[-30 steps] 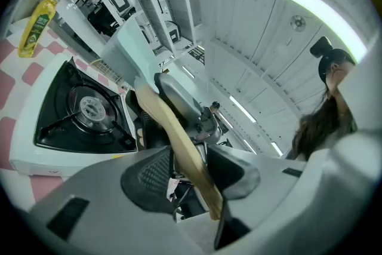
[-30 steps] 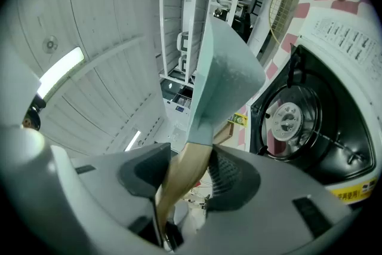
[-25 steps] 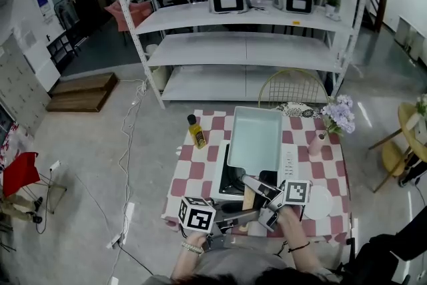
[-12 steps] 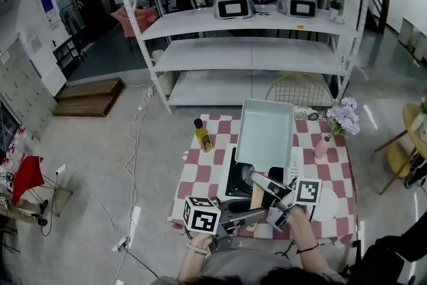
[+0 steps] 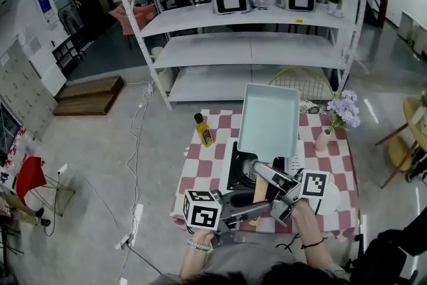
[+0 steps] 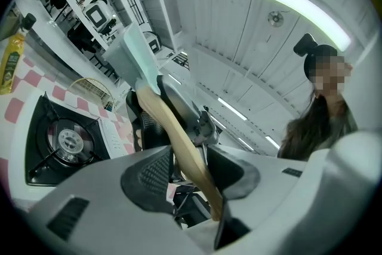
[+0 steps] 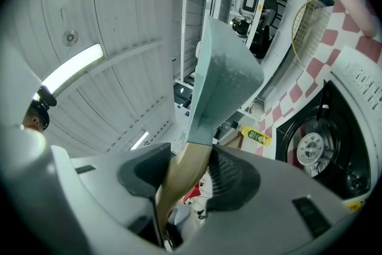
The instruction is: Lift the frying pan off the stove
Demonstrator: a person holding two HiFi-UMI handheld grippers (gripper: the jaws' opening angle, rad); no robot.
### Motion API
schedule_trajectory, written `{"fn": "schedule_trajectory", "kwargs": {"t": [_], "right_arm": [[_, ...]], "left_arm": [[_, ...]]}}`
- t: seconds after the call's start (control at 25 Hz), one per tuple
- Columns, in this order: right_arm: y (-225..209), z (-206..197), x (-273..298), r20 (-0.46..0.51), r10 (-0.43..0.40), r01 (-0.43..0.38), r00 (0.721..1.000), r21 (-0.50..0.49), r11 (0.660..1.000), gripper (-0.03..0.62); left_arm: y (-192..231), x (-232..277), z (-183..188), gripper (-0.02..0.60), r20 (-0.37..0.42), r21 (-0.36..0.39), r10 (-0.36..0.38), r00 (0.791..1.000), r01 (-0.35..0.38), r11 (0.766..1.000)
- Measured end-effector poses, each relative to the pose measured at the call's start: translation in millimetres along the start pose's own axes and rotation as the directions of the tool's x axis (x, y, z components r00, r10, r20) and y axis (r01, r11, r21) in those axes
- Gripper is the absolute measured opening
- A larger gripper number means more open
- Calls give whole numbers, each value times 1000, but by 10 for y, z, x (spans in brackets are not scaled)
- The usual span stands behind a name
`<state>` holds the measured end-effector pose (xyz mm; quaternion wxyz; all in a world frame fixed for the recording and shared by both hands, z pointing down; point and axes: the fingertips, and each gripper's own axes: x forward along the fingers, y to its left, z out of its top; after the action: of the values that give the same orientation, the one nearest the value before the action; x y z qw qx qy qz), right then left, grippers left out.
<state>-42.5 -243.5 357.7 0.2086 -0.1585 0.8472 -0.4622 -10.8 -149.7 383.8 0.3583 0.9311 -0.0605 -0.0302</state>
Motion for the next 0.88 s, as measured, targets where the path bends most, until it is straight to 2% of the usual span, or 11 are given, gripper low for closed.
{"fn": "schedule_trajectory", "kwargs": {"t": [0.88], "right_arm": [[333,149,-62,37,31,-29,999,-63,998,204]], "left_arm": [[-273,40,158,192,-6,76,-34,999,35,997]]}}
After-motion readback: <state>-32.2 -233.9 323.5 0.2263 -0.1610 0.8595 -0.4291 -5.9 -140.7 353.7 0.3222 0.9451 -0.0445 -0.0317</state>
